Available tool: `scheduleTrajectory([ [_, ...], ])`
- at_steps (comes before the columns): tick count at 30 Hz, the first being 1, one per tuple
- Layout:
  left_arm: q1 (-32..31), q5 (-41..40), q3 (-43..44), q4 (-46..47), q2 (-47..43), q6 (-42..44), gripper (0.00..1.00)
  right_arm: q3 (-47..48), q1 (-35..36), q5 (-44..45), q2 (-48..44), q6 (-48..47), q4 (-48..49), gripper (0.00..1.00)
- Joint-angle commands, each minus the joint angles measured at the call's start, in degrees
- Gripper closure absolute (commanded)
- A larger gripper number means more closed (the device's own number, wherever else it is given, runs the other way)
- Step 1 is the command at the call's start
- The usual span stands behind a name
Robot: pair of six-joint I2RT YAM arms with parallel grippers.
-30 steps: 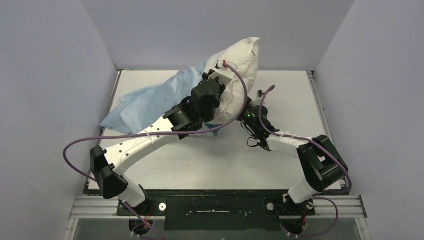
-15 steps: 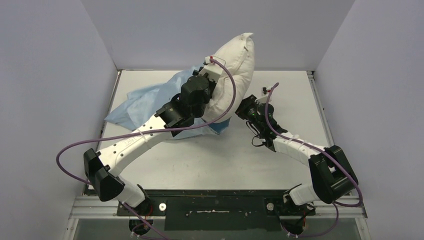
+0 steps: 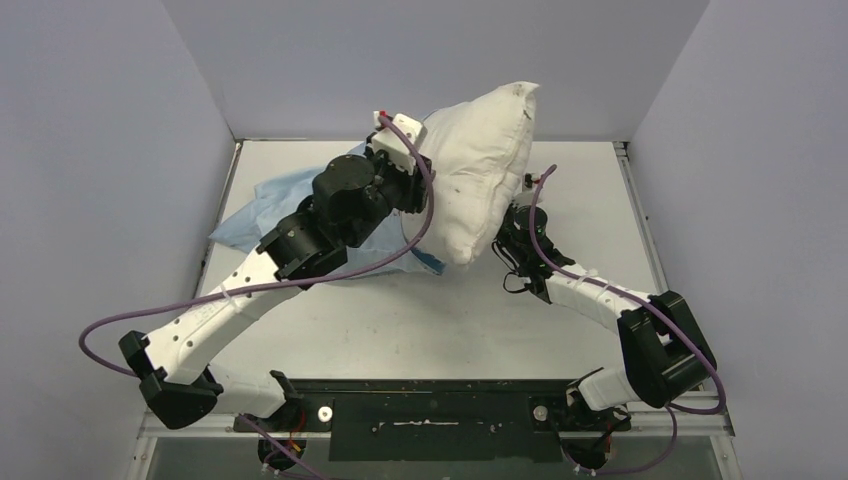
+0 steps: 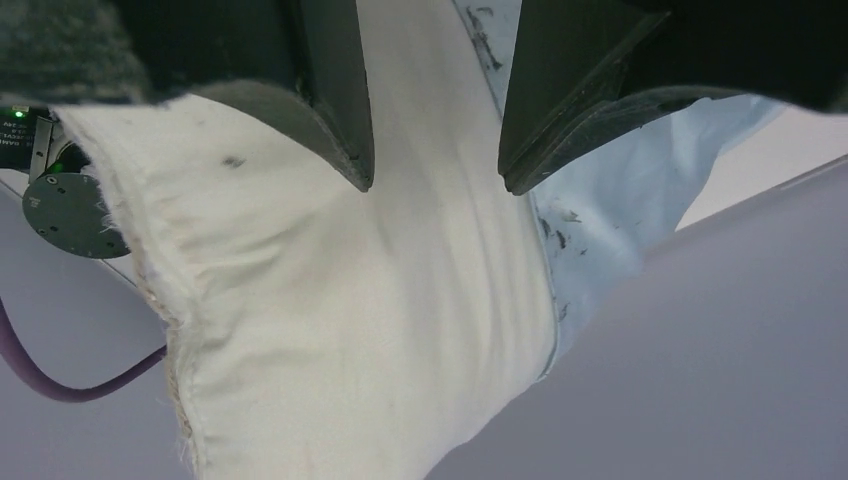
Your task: Put the pillow into the pillowcase
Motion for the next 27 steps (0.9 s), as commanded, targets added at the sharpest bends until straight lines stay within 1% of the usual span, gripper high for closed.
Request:
scheduleTrajectory([
  [1,1.0,-4.5,-0.1,-2.9,-3.9,-3.4,0.54,1.0,-1.2,0.4,-3.2,0.9,9.1,1.0],
  [4,1.8,-6.0,1.3,-3.9,-2.9,-2.9,0.54,0.9,-1.1,0.2,-3.3,0.8,9.1,1.0],
  [8,3.6,-6.1,3.6,-5.3,0.1,-1.9,0.54,0.7,-1.1,0.5,-3.9,0.5,8.5,1.0],
  [12,6.1,-3.5,5.2,-5.9,3.1,-2.3,0.54,1.1,-1.1,0.2,-4.1,0.0,7.5,1.0],
  [15,8.6,-2.4,5.0,-4.1,4.8,-2.2,0.54,1.0,-1.1,0.2,-4.2,0.0,7.3,1.0],
  [18,12.2,2.5,5.2,-2.3,7.1,-2.7,0.54,1.2,-1.1,0.1,-4.2,0.0,7.0,1.0],
  [20,14.2,6.8,3.8,1.0,7.9,-3.2,0.54,1.8,-1.0,0.1,-4.1,-0.2,5.9,1.0],
  [23,15.7,8.7,2.6,4.7,9.5,-3.9,0.54,2.4,-0.2,0.6,-3.9,-1.6,4.5,1.0],
  [27,16.6,10.9,4.5,6.2,12.9,-2.8,0.55,2.2,0.0,0.6,-3.7,-2.4,3.7,1.0],
])
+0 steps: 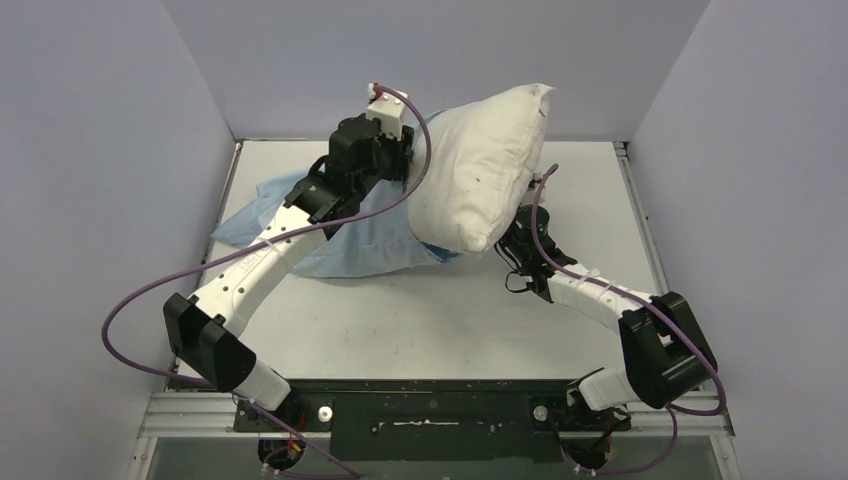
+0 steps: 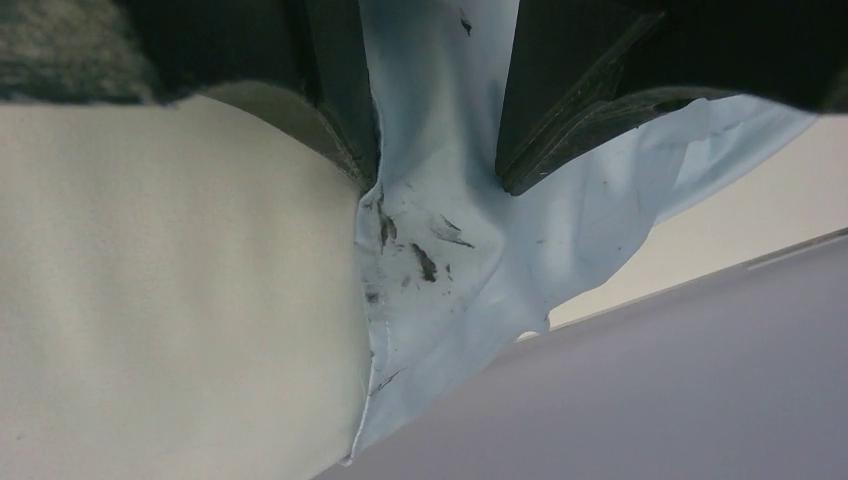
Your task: Put the pillow into the pillowcase
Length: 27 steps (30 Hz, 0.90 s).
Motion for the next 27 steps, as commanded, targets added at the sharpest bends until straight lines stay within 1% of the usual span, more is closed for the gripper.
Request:
scheduleTrajectory([
  [1,0.8,6.1,2.7,7.2,3.2,0.4,0.55,2.5,0.6,0.9,-3.4,-2.4,4.3,1.0],
  [7,0.6,17.0,3.2,11.4,4.2,-0.7,0.57,3.9,0.6,1.0,-3.7,-3.9,2.6,1.0],
  [9,0.6,17.6,2.8,11.8,4.3,-0.2,0.59,4.1,0.5,1.0,-3.6,-3.8,2.6,1.0],
  [10,0.6,17.0,2.9,11.2,4.5,0.4,0.62,4.1,0.6,0.9,-3.5,-3.8,2.6,1.0],
  [11,0.6,16.4,3.1,10.5,4.7,0.9,0.66,4.2,0.6,0.8,-3.5,-3.8,2.6,1.0],
  [12,0.6,16.3,3.2,9.8,4.8,1.4,0.73,4.3,0.6,0.8,-3.5,-3.8,2.6,1.0],
  [13,0.6,16.7,3.2,9.6,4.6,1.6,0.79,4.3,0.6,0.8,-3.4,-3.8,2.5,1.0],
  [15,0.6,18.8,2.9,9.8,3.6,1.3,0.95,4.3,0.6,1.4,-3.4,-3.8,1.8,1.0],
  [16,0.6,19.7,2.9,9.8,2.6,0.7,1.0,4.3,0.6,1.6,-3.3,-3.8,1.4,1.0],
  [19,0.6,20.4,2.9,10.0,-0.7,-2.5,1.0,4.1,0.6,1.7,-3.4,-3.9,1.3,1.0],
  [23,0.5,12.8,-2.0,11.3,-7.2,-4.6,1.0,4.0,0.5,2.0,-3.5,-3.9,1.3,1.0],
  [25,0.7,8.4,-3.6,10.1,-9.4,-4.7,1.0,3.9,0.5,2.1,-3.4,-3.7,1.2,1.0],
  [27,1.0,7.3,-4.7,9.3,-10.7,-4.7,1.0,3.6,0.6,2.0,-3.2,-3.6,1.4,1.0],
])
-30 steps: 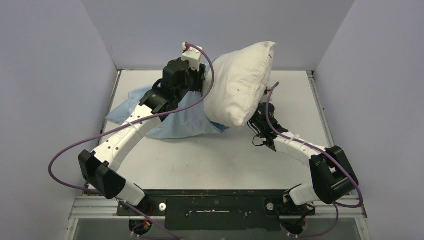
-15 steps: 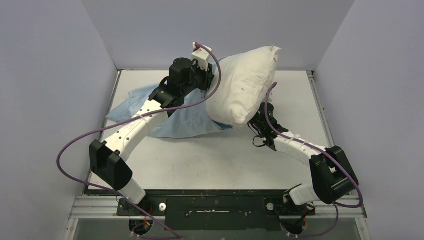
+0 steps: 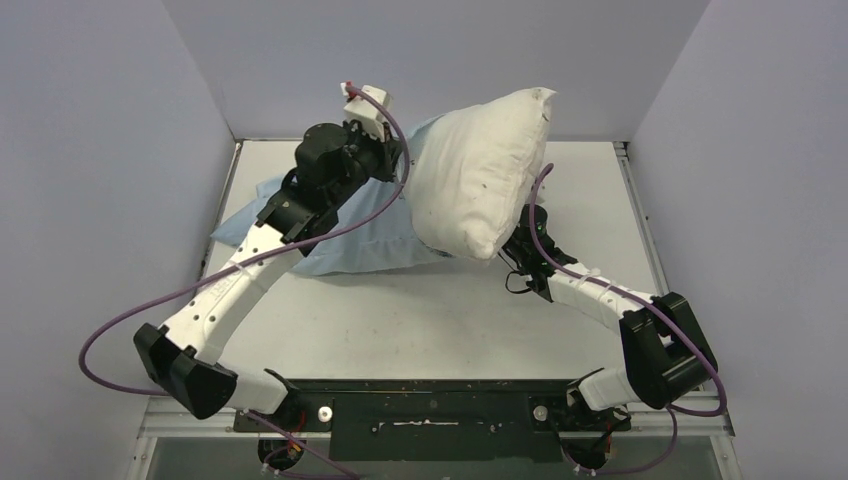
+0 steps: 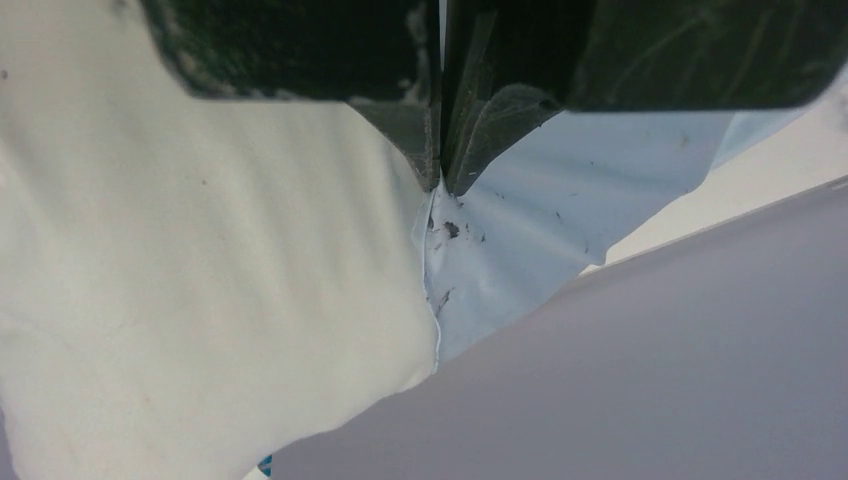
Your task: Put the pillow into the pillowcase
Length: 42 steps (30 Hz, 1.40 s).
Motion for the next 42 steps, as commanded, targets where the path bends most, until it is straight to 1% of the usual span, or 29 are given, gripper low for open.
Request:
scheduleTrajectory([
  [1,0.5,-4.1,-1.7,2.8,-6.3,-2.0,1.0,2.8,0.7,1.0,-3.1,-0.8,5.6,1.0],
  [5,0.6,2.5,-3.8,5.4,-7.9,-3.4,1.0,2.5,0.7,1.3,-3.3,-0.8,5.8,1.0],
  [6,0.7,4.9,-3.7,5.4,-8.0,-3.6,1.0,2.5,0.6,1.4,-3.5,-1.0,5.7,1.0],
  [9,0.8,8.8,-3.2,4.8,-8.0,-4.3,1.0,3.0,0.7,1.2,-4.4,-1.1,5.3,1.0],
  [11,1.2,13.1,-3.5,7.0,-8.2,-5.8,1.0,4.5,0.6,0.6,-5.0,-1.7,4.7,1.0],
  [14,1.9,17.9,-1.7,10.4,-7.2,-9.0,1.0,11.8,0.5,-0.6,-6.5,-3.0,-0.2,1.0],
  [17,2.8,18.9,4.3,12.6,-4.8,-11.6,1.0,21.7,0.4,0.2,-9.0,-6.6,-5.8,1.0],
  [19,3.5,19.8,6.4,14.8,-4.2,-15.5,1.0,27.9,0.2,0.2,-10.3,-8.4,-8.0,1.0],
  [23,4.1,21.6,7.6,21.7,-4.4,-23.1,1.0,39.8,-1.4,-0.6,-9.7,-11.5,-10.9,1.0],
  [26,4.2,21.8,7.1,25.6,-4.8,-26.8,1.0,43.3,-1.7,-1.9,-9.6,-12.5,-15.8,1.0],
  [28,5.6,20.6,11.5,24.1,-2.6,-26.3,1.0,40.4,-0.8,-4.9,-11.6,-9.8,-15.5,1.0],
  [30,8.8,20.3,19.5,20.7,1.1,-27.8,1.0,36.0,1.4,-4.8,-13.8,-7.4,-9.3,1.0],
  [31,9.8,21.4,23.9,20.4,2.7,-30.1,1.0,35.9,2.0,-3.7,-14.0,-6.9,-8.8,1.0],
  [33,9.8,23.5,27.9,21.5,4.8,-33.7,1.0,40.2,1.9,-1.0,-12.2,-8.3,-10.9,1.0],
  [36,7.5,26.2,26.6,23.2,3.3,-37.4,1.0,49.9,0.4,2.0,-7.5,-10.8,-13.9,1.0],
  [39,5.4,25.9,20.7,24.1,-0.9,-37.4,1.0,60.4,-1.8,1.4,-3.2,-11.1,-14.5,1.0],
  [42,3.7,25.8,15.3,27.8,-4.1,-39.7,1.0,65.7,-3.6,1.3,-0.1,-10.6,-15.3,1.0],
])
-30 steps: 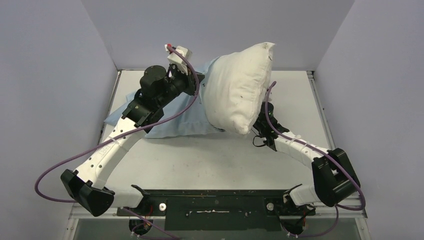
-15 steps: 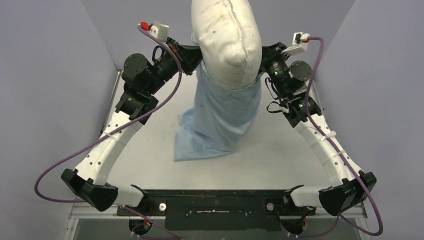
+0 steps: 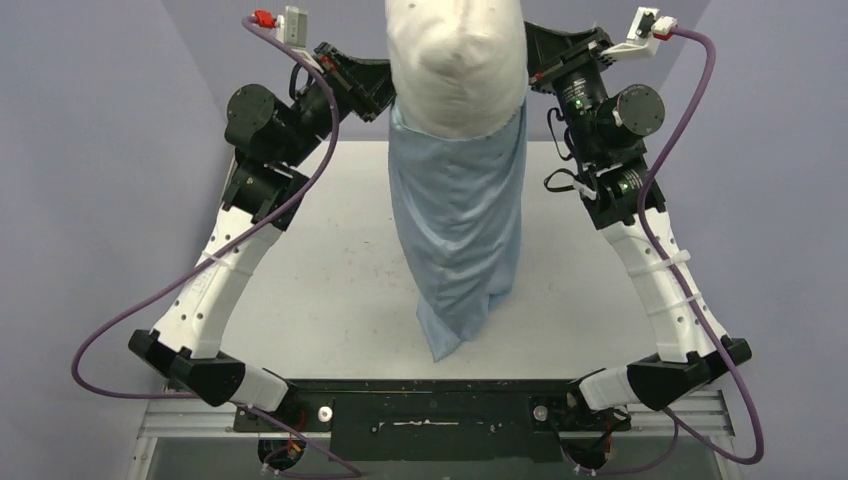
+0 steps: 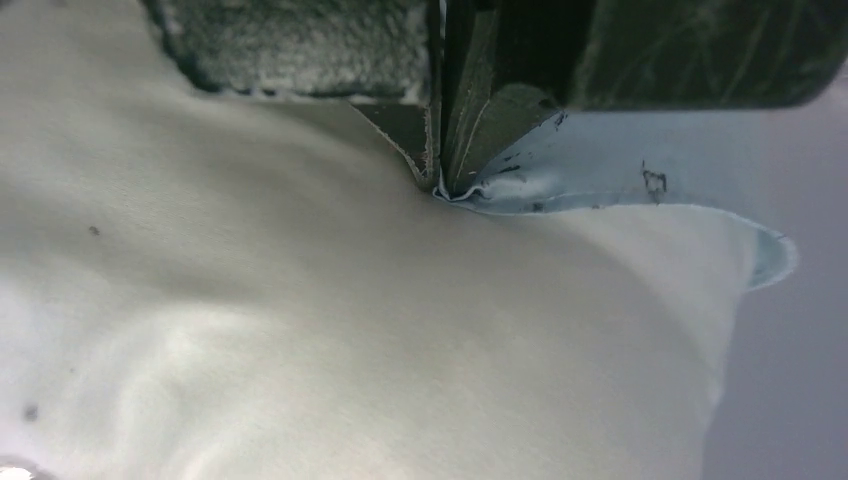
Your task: Put the pillow into the pillowcase
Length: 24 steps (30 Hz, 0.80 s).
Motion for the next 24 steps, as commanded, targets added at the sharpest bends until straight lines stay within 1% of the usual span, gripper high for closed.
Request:
scheduleTrajectory([
  [1,-4.1,4.2,-4.2,11.6,-7.3,-5.9,1.0,8.8,-2.2,-0.6,3.1,0.3,4.8,1.0],
  [3,-4.5,4.6,-3.8,12.0,-6.9,-6.6,1.0,8.8,-2.2,-1.2,3.2,0.4,4.7,1.0],
  [5,-4.0,3.9,-0.3,10.5,-4.9,-5.7,1.0,7.0,-1.6,-2.9,2.2,1.1,5.1,1.0],
  [7,-1.9,2.6,6.7,6.5,-1.1,-4.0,1.0,3.6,0.8,-3.5,0.0,0.9,6.9,1.0],
  [9,-0.2,1.4,16.3,0.7,3.6,-2.7,1.0,1.2,3.6,-2.4,-1.8,-0.2,7.9,1.0],
  [10,0.1,0.5,22.4,-1.9,5.7,-1.6,1.0,0.4,4.5,-1.8,-2.3,-0.2,8.6,1.0],
  [11,0.1,-0.2,25.9,-3.8,7.2,-0.6,1.0,-0.5,4.8,-1.4,-2.7,0.3,9.4,1.0],
  [13,0.1,0.4,28.4,-4.8,8.6,0.9,1.0,-0.9,4.9,1.0,-2.8,0.6,9.9,1.0],
  [15,0.1,2.9,26.9,-5.3,7.8,1.2,1.0,1.6,4.7,3.1,-1.3,-0.9,8.6,1.0],
  [17,0.1,4.9,21.7,-5.7,5.0,0.9,1.0,6.6,4.2,5.4,1.5,-2.5,6.8,1.0],
  [18,0.0,5.3,16.8,-4.8,2.3,0.6,1.0,8.2,3.9,6.1,2.5,-2.9,6.7,1.0],
  [21,-0.4,5.3,0.0,3.5,-6.1,-2.1,1.0,13.1,1.3,5.5,5.5,-2.1,6.1,1.0],
  [23,-0.4,5.7,-5.9,6.1,-8.9,-3.0,1.0,14.7,-0.9,4.9,6.6,-0.8,5.7,1.0],
  [24,-0.4,6.0,-6.7,5.5,-9.3,-2.8,1.0,15.0,-1.7,4.8,6.9,-0.4,5.6,1.0],
])
